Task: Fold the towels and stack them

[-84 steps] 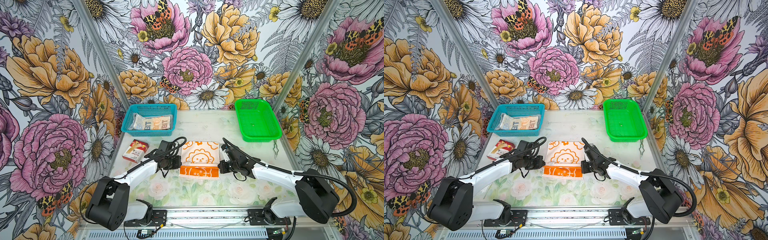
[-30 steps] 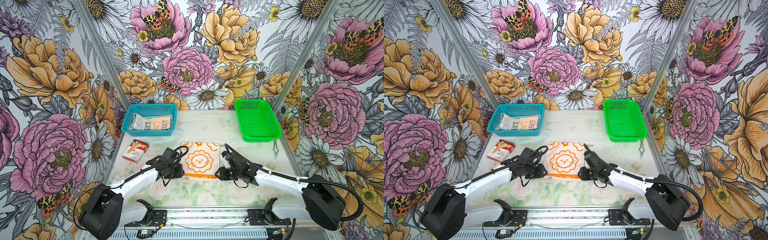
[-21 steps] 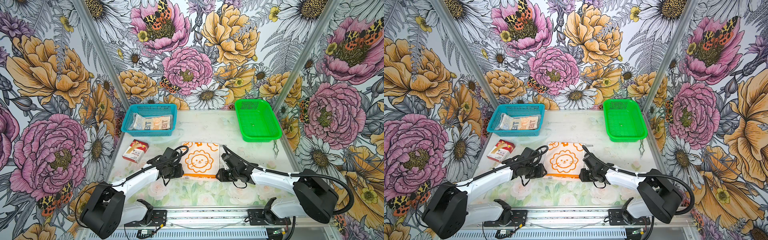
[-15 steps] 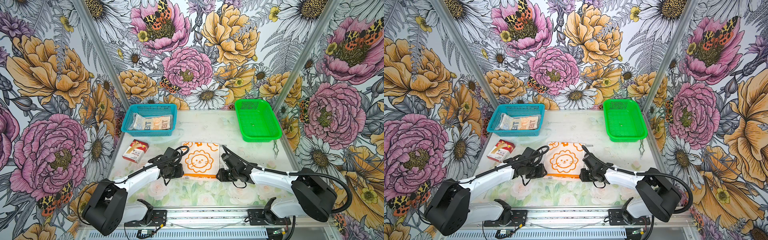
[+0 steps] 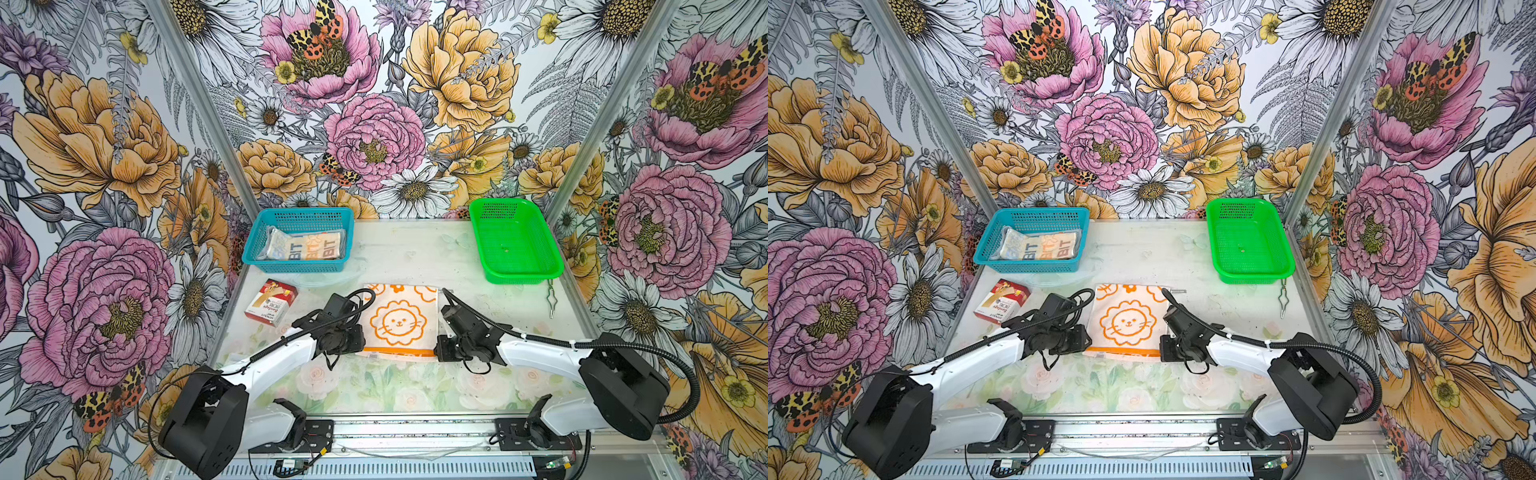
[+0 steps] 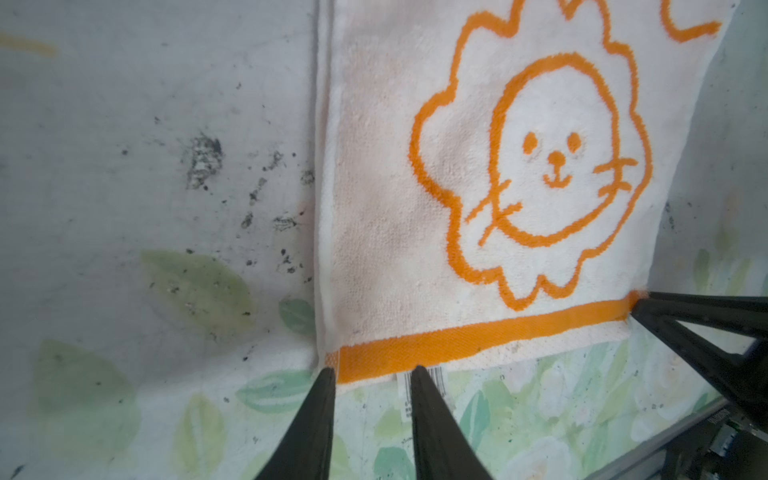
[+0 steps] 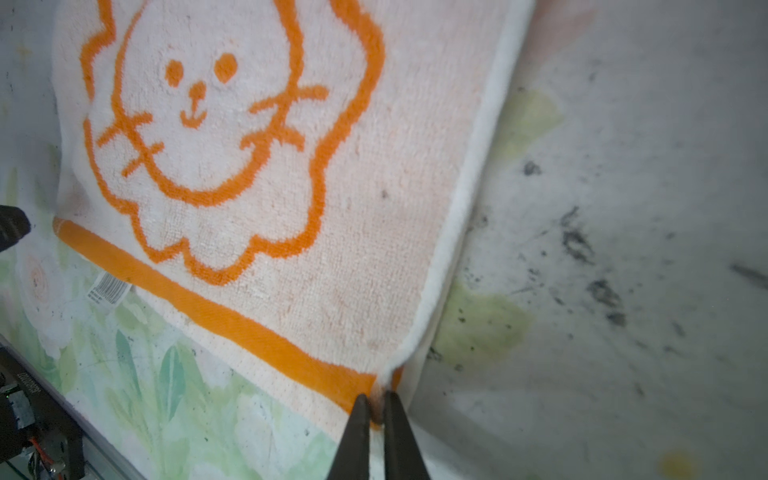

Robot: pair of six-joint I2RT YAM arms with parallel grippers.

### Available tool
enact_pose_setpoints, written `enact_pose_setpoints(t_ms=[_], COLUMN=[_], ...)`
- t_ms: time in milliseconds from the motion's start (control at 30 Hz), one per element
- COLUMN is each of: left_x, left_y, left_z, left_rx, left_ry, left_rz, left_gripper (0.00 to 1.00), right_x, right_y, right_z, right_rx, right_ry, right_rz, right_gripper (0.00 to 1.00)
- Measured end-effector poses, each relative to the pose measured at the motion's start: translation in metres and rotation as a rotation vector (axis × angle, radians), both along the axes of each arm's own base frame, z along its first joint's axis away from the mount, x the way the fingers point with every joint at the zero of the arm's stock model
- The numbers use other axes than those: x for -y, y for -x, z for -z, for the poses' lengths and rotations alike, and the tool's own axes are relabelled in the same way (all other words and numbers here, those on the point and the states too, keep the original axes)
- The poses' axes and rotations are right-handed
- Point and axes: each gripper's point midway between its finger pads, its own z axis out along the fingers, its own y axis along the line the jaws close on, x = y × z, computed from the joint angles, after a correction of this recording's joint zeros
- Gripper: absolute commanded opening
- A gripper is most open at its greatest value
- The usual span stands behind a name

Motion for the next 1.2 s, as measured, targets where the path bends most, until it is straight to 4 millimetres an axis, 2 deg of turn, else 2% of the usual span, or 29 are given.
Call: enact_pose_setpoints(t_ms=[67,267,367,533,633,1200], left_x=[-0.002,-0.004,-0.006,-0.007,-0.007,-0.006], left_y=[-0.001,0.0,0.0,0.0,0.0,-0.002], left_z=[0.0,0.002,0.002,0.006,0.007,-0.001], left_rx=[0.001,-0.003,-0.006,-0.013,-0.017,0.011], left_ry=[-0.003,-0.011,-0.014,-0.024,-0.028,-0.012], left_rz=[-0.005,-0.009,-0.017,-0.01,-0.008,-0.01], left_gripper=[0.33,0.34,0.34,0.13,0.0,0.0], right_x=[0.0,-0.006,-0.008,-0.007,-0.007,-0.009], right_y=[0.0,-0.007,-0.009,-0.008,-0.008,-0.01], right_z=[-0.001,-0.01,-0.014,-0.009,-0.009,-0.019], right_rx=[0.0,0.015,0.022,0.008,0.008,0.017], right_ry=[-0.001,-0.013,-0.019,-0.005,-0.002,-0.011], right_rz=[0.0,0.0,0.0,-0.004,-0.006,-0.007], right_gripper=[0.18,0.2,0.14,0.01,0.0,0.0])
